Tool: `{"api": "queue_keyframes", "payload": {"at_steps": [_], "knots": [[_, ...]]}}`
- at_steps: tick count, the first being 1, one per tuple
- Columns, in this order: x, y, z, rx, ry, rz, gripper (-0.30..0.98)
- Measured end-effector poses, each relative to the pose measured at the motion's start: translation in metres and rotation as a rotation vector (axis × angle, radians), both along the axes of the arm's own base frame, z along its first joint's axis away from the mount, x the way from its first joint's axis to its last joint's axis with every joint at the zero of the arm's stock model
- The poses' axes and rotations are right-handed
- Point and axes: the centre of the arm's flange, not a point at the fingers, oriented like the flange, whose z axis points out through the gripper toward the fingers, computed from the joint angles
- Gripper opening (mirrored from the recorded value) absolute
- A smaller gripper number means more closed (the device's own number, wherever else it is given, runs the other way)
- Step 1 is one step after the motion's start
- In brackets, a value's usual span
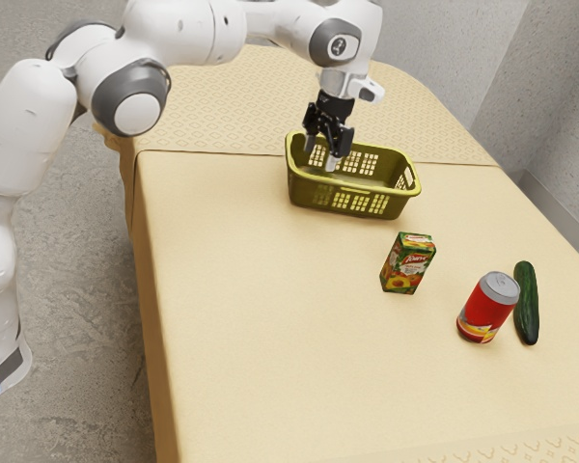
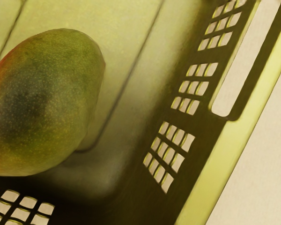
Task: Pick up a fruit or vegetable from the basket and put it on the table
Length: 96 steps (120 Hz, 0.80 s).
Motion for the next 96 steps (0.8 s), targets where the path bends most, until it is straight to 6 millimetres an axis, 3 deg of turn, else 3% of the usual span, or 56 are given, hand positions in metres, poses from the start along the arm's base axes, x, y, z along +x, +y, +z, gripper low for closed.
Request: {"api": "queue_keyframes", "payload": {"at_steps": [11, 30, 52, 96], "knots": [[0.002, 0.004, 0.002, 0.008, -0.02, 0.003, 0.69], [-0.001, 0.029, 0.005, 0.024, -0.064, 0.041, 0.69], [-0.003, 0.057, -0.008, 0.031, -0.071, 0.081, 0.69], [0.008, 0.063, -0.041, 0.029, -0.059, 0.084, 0.69]]}}
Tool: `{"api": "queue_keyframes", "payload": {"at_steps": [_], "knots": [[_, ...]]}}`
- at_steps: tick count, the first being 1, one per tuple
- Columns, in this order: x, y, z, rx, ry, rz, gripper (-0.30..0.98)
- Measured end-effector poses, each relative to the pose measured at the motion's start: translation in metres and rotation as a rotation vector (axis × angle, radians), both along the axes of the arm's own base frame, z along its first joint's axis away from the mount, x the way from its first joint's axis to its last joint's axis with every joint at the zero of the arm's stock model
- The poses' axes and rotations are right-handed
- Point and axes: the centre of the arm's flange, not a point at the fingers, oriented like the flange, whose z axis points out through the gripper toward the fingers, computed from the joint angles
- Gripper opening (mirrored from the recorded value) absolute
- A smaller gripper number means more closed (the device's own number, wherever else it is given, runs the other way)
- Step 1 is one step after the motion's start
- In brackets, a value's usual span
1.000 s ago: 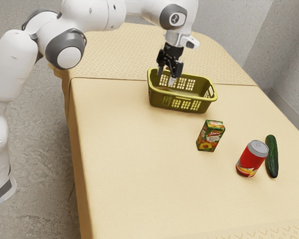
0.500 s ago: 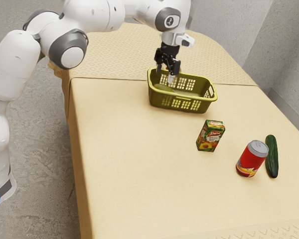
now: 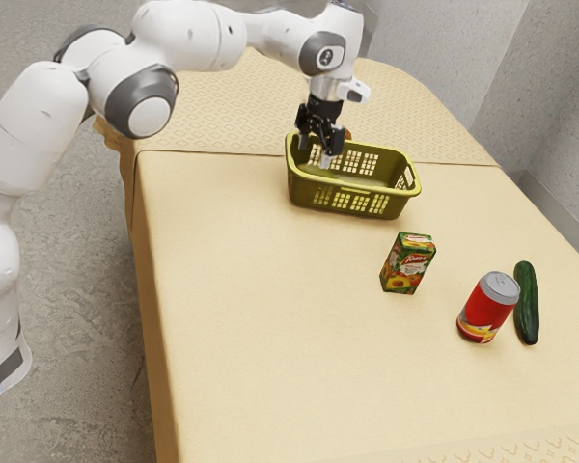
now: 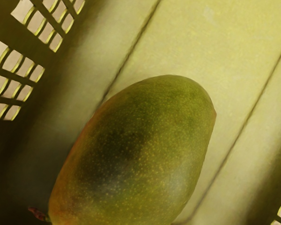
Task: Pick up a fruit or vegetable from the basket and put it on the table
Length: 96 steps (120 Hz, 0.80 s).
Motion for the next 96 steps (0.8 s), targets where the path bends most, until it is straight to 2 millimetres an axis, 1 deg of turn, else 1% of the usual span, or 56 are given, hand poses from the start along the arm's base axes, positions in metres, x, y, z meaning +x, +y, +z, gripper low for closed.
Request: {"api": "queue_keyframes", "payload": {"at_steps": [49, 71, 96], "knots": [[0.011, -0.007, -0.027, -0.008, 0.02, -0.016, 0.69], [0.016, -0.015, -0.041, -0.02, 0.033, -0.033, 0.69], [0.018, -0.015, -0.05, -0.024, 0.043, -0.038, 0.69]]}}
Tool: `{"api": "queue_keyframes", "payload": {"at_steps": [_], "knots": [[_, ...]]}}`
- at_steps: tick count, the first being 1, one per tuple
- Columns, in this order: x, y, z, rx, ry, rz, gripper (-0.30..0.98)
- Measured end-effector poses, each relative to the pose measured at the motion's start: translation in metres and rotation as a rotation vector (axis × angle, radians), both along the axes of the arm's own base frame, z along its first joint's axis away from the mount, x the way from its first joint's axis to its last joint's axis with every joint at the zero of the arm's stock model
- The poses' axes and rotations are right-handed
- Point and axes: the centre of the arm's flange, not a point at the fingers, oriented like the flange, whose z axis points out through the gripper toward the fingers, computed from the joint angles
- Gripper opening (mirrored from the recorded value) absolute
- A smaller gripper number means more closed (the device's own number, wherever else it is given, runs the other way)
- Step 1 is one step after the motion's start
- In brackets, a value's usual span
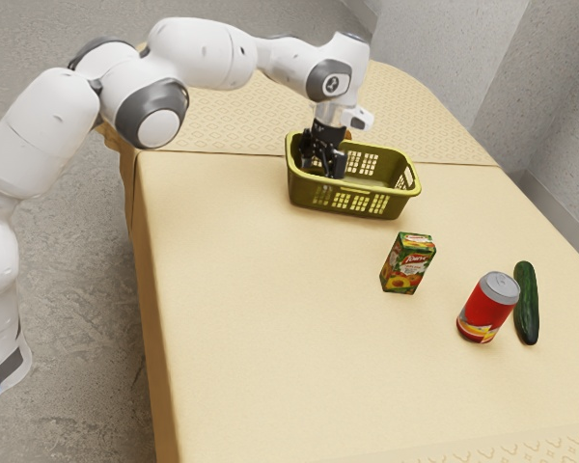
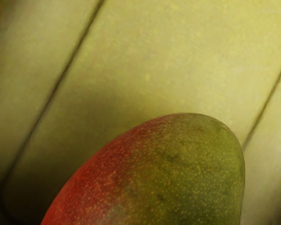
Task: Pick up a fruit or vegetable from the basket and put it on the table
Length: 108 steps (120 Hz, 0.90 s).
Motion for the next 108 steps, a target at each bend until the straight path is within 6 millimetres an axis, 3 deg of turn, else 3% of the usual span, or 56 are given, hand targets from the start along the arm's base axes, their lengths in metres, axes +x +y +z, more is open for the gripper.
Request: {"api": "queue_keyframes", "payload": {"at_steps": [21, 45, 58, 83, 89, 95, 108], "knots": [[0.001, 0.0, -0.005, -0.007, 0.002, -0.001, 0.65], [0.001, 0.004, -0.006, -0.008, -0.004, 0.002, 0.45], [0.0, 0.008, -0.005, -0.002, -0.011, 0.003, 0.43], [0.0, 0.007, 0.01, 0.011, -0.039, -0.003, 0.34], [-0.001, 0.005, 0.023, 0.017, -0.057, -0.007, 0.31], [-0.003, -0.001, 0.048, 0.026, -0.091, -0.016, 0.3], [-0.017, -0.027, 0.123, 0.044, -0.183, -0.05, 0.31]]}}
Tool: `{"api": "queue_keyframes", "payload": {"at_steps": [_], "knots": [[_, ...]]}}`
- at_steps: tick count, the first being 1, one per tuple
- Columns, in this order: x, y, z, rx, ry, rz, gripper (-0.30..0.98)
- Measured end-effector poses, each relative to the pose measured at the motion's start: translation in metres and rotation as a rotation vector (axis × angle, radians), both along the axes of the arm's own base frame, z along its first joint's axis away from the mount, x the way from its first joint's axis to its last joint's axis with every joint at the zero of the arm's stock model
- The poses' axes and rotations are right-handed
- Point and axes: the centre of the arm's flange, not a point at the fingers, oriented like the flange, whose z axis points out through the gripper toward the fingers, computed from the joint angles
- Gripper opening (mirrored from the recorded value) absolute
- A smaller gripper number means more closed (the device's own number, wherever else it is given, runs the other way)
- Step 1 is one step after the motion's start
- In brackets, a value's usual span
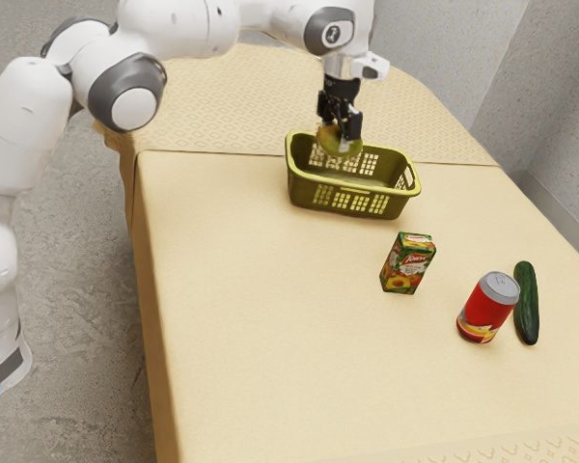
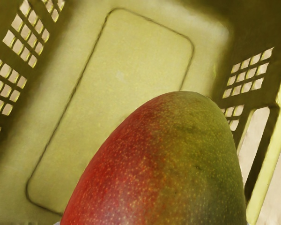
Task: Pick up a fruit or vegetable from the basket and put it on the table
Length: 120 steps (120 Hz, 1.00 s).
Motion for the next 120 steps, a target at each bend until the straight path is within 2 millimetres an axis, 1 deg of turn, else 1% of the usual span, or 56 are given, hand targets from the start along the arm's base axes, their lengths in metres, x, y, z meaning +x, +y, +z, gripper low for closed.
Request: {"api": "queue_keyframes", "payload": {"at_steps": [4, 8, 12, 16, 21, 26, 37, 48, 59, 73, 76, 82, 91, 108, 120], "knots": [[-0.005, -0.013, 0.02, 0.003, -0.021, -0.019, 0.32], [-0.009, -0.033, 0.041, 0.005, -0.039, -0.049, 0.33], [-0.01, -0.055, 0.053, 0.004, -0.046, -0.084, 0.34], [-0.01, -0.079, 0.061, 0.001, -0.047, -0.122, 0.34], [-0.01, -0.105, 0.068, -0.002, -0.046, -0.164, 0.33], [-0.011, -0.124, 0.074, -0.004, -0.046, -0.195, 0.33], [-0.012, -0.148, 0.076, -0.01, -0.035, -0.235, 0.31], [-0.01, -0.173, 0.074, -0.014, -0.022, -0.276, 0.29], [-0.008, -0.182, 0.069, -0.017, -0.01, -0.292, 0.28], [-0.007, -0.183, 0.065, -0.018, -0.001, -0.293, 0.28], [-0.007, -0.182, 0.064, -0.019, 0.001, -0.293, 0.32], [-0.005, -0.179, 0.059, -0.023, 0.006, -0.288, 0.46], [-0.003, -0.176, 0.054, -0.028, 0.012, -0.282, 0.55], [-0.002, -0.175, 0.053, -0.037, 0.007, -0.28, 0.64], [-0.004, -0.153, 0.054, -0.039, 0.004, -0.247, 0.66]]}}
